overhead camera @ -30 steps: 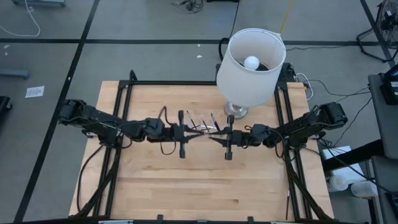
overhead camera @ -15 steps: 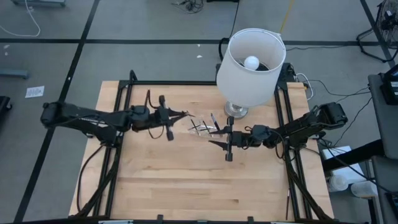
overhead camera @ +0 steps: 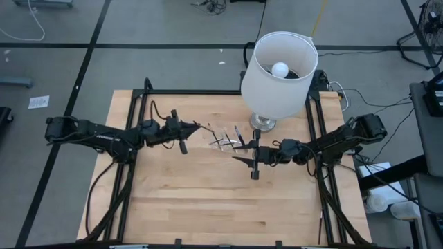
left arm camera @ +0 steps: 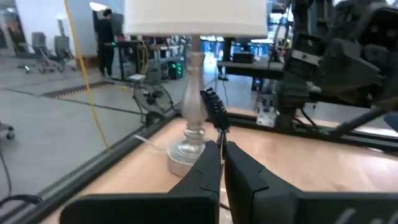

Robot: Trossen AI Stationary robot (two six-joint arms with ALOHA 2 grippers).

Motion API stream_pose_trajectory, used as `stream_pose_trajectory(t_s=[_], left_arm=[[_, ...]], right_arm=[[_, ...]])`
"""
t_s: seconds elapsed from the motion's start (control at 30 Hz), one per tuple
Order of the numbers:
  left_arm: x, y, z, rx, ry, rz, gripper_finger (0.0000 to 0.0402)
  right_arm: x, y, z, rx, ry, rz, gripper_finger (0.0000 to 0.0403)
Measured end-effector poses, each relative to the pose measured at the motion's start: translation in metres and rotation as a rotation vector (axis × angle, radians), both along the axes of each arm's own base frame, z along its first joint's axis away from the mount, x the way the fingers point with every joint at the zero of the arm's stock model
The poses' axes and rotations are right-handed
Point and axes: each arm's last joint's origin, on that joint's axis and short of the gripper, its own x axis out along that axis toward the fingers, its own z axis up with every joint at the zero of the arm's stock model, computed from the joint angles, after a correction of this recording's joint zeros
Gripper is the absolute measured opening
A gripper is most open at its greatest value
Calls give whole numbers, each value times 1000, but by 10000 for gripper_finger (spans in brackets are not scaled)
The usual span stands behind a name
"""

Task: Pick & Place Makeup Brushes
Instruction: Put the black brow brush into the transparent organizer

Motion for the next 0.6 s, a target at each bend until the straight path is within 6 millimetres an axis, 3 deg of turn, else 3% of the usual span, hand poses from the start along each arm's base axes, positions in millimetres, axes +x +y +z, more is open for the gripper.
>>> stream_pose_trajectory(t_s=[0.6], left_arm=[[33,-10,-55,-61,61,52,5]], right_arm=[[0,0,0,26,-1,3,132]])
